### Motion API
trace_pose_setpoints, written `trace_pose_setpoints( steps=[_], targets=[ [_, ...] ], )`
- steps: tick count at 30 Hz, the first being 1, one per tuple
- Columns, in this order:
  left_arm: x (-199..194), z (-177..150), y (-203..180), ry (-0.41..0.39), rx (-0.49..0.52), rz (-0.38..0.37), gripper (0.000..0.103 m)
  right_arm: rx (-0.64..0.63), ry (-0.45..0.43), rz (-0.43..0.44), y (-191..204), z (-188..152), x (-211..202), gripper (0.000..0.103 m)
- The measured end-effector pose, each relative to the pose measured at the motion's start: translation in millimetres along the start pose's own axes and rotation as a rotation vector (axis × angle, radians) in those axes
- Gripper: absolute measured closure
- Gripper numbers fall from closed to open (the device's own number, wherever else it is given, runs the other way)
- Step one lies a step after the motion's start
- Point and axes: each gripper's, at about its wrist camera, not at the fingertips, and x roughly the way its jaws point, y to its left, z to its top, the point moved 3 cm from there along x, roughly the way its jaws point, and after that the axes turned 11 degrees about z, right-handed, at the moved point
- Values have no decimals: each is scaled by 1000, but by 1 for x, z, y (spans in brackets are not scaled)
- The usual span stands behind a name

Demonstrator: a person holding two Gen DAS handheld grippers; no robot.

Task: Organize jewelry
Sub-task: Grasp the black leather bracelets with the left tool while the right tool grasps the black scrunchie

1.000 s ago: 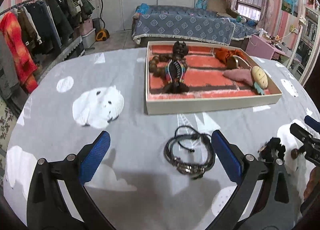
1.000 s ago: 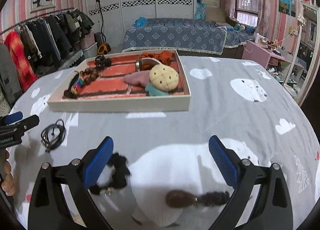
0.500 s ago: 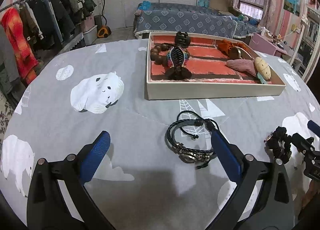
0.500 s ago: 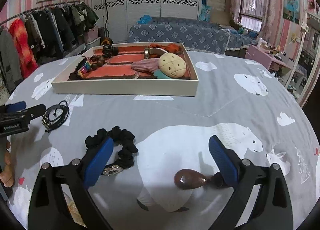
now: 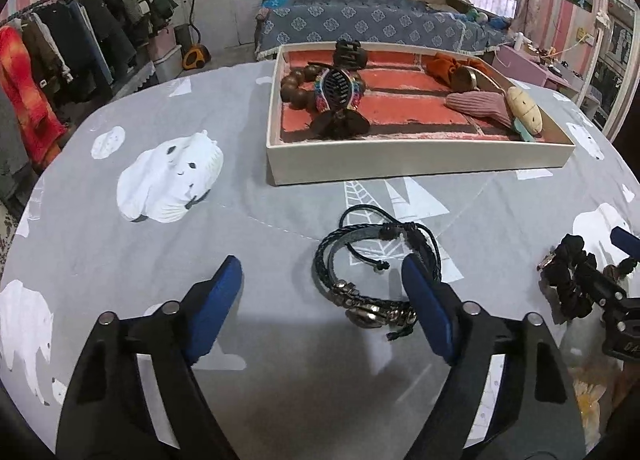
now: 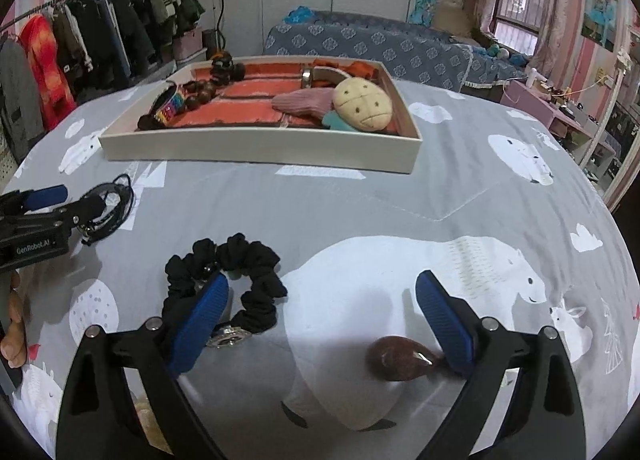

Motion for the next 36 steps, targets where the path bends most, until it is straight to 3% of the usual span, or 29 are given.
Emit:
trace_pose_setpoints(
  steps=[4,9,19,24,36],
  targets=[
    [6,0,-1,27,1,-29,39,0,29,10,1,-1,6,34],
    [5,-2,-5,28,20,-22,50,7,33,24,1,-2,7,44],
    [4,-3,-6,17,24,-33,81,14,25,59,1,-1,5,79],
    [4,-3,-7,12,28,-31,90,30,20,67,-2,-1,3,85],
    [-8,1,-7,-32,26,-21,92,51,-41,66,-9,5,-9,90]
  ],
)
